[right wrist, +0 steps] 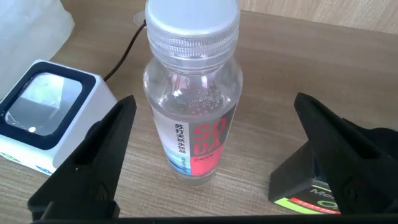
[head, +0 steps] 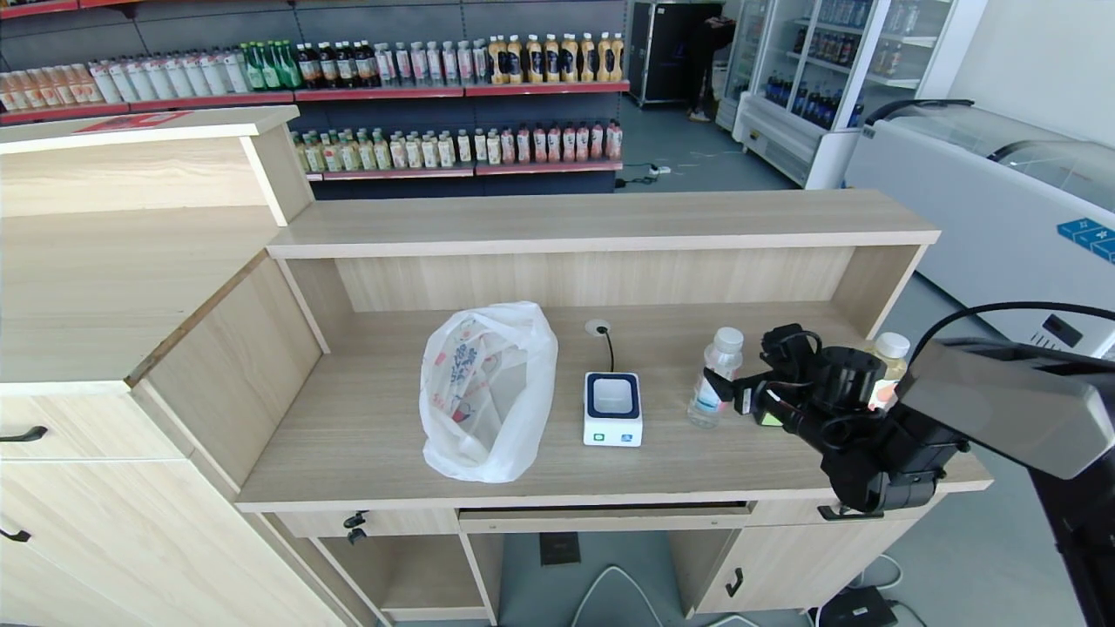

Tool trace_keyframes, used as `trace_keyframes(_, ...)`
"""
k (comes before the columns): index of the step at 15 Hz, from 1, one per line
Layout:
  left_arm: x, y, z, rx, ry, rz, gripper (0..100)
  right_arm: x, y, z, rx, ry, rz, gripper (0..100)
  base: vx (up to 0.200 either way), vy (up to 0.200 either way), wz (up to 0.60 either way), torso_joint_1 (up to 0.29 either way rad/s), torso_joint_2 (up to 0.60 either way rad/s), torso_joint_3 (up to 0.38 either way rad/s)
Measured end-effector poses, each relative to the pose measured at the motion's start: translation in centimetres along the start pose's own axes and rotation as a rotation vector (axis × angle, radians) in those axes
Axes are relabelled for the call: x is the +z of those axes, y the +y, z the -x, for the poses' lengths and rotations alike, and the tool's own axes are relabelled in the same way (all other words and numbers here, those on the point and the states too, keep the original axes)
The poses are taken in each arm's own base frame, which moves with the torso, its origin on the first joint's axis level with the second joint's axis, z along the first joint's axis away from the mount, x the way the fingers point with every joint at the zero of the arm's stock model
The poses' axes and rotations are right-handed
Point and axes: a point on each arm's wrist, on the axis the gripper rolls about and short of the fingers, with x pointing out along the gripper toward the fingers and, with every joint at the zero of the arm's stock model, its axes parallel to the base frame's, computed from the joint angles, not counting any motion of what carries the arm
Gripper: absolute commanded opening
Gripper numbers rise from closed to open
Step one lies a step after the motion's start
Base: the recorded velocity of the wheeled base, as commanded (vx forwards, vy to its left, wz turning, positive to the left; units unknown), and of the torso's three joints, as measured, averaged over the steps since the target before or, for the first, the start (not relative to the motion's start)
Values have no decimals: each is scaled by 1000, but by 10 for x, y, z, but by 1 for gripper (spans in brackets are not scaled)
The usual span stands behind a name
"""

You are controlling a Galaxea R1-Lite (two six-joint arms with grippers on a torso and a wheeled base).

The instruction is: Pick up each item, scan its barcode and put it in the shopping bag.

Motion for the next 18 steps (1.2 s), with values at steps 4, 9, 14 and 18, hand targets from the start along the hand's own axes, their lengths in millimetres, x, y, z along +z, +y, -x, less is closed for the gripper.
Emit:
trace_keyframes(4,0,0,0,0,0,0,100,-8,6,-6,13,4,1,100,0,0,0,0,0,0)
trace_keyframes(9,0,0,0,1,0,0,100,-10,9,-19,25,-5,-2,100,0,0,0,0,0,0)
trace_keyframes(14,0,0,0,0,0,0,100,-14,14,-32,51,-25,2,100,0,0,0,0,0,0)
trace_keyframes(18,0,0,0,0,0,0,100,-22,21,-39,69,-4,0,100,0,0,0,0,0,0)
